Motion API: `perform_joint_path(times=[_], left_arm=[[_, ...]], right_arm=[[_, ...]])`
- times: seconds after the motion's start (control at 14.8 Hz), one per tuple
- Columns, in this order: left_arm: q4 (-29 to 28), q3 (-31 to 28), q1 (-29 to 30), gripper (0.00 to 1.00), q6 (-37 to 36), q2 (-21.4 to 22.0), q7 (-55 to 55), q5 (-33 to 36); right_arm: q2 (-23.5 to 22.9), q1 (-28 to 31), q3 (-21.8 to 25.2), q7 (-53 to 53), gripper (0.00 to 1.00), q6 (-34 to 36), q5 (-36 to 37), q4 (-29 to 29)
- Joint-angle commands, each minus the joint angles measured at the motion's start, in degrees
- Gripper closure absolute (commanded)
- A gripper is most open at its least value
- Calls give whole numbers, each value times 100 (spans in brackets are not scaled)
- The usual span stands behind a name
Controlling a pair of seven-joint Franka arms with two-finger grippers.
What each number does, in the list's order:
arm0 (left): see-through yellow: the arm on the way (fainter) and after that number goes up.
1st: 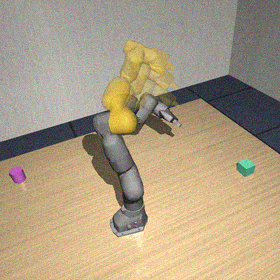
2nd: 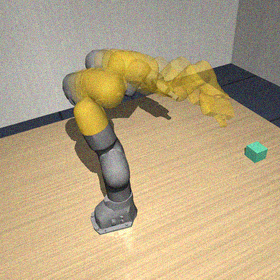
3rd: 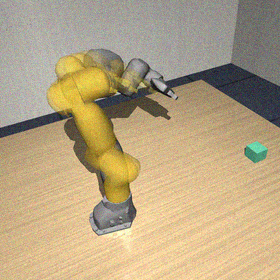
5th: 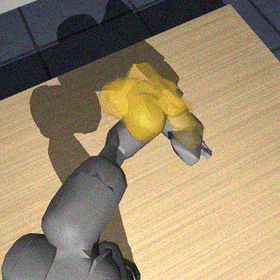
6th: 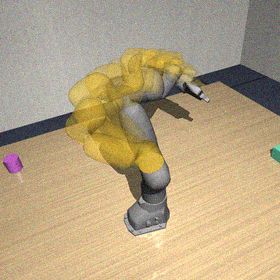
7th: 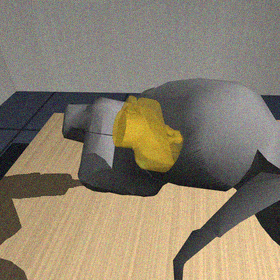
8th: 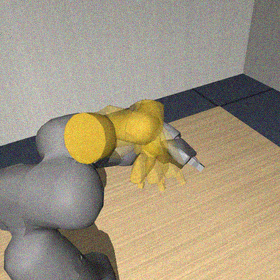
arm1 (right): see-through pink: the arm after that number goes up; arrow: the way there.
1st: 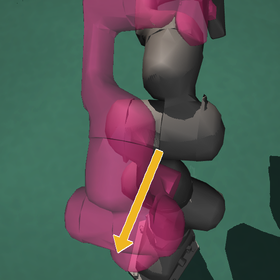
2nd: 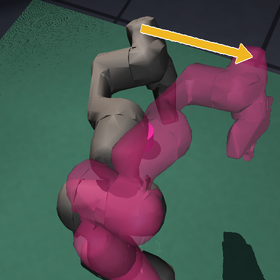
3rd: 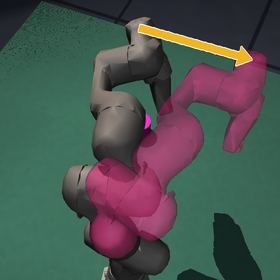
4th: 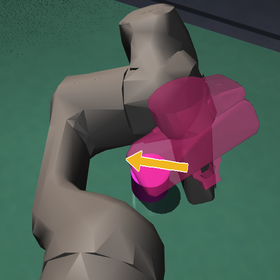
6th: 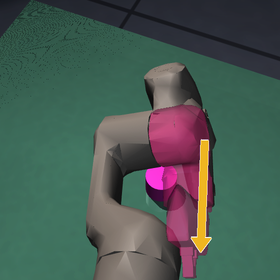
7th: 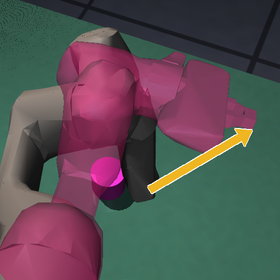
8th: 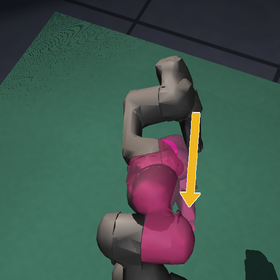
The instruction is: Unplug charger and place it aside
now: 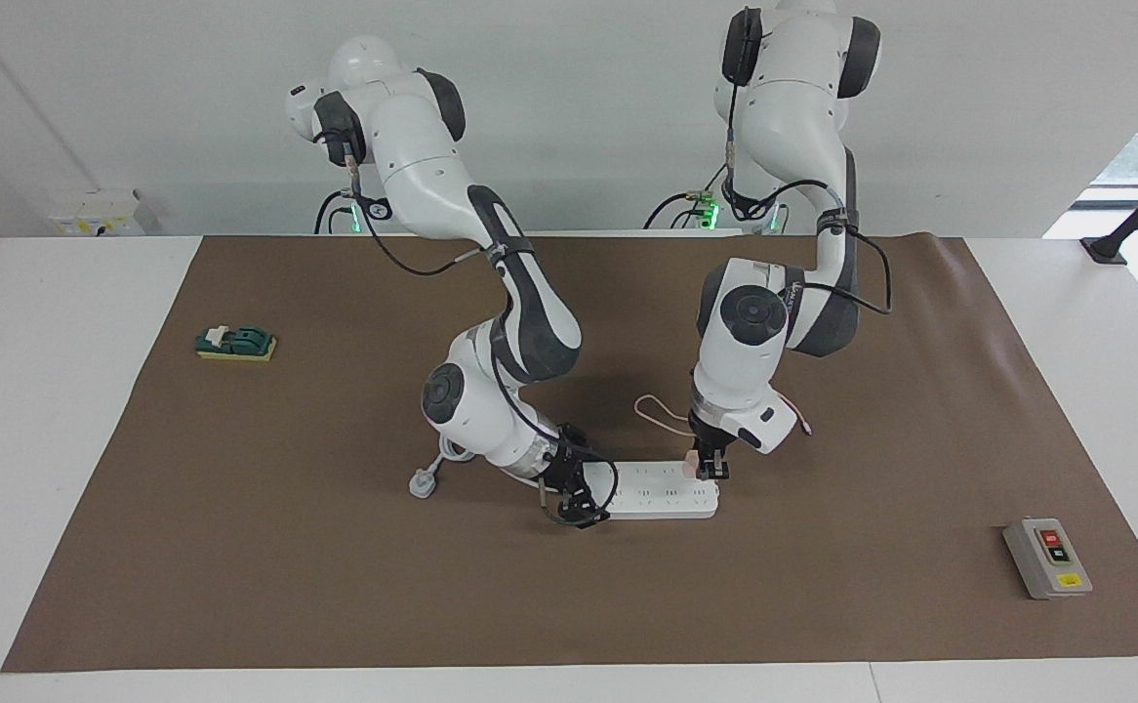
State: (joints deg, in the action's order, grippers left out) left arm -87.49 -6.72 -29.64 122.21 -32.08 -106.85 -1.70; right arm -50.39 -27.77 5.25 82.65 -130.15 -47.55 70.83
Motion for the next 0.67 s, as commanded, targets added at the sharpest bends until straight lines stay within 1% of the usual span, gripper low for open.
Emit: perform_joint_path(times=[0.0, 0.34, 0.47, 0.61], left_arm=[[-260, -31, -24, 100, 110, 185, 24, 73], [-199, -31, -24, 100, 40, 185, 42, 82], [-58, -31, -7, 100, -187, 185, 51, 91], [187, -22, -6, 100, -600, 167, 77, 231]], right_arm=[[3, 26, -51, -126, 100, -159, -26, 97], [12, 26, -51, -117, 100, -151, -61, 97], [12, 26, -51, -117, 100, -160, -70, 97], [12, 26, -60, -99, 100, -160, -70, 97]])
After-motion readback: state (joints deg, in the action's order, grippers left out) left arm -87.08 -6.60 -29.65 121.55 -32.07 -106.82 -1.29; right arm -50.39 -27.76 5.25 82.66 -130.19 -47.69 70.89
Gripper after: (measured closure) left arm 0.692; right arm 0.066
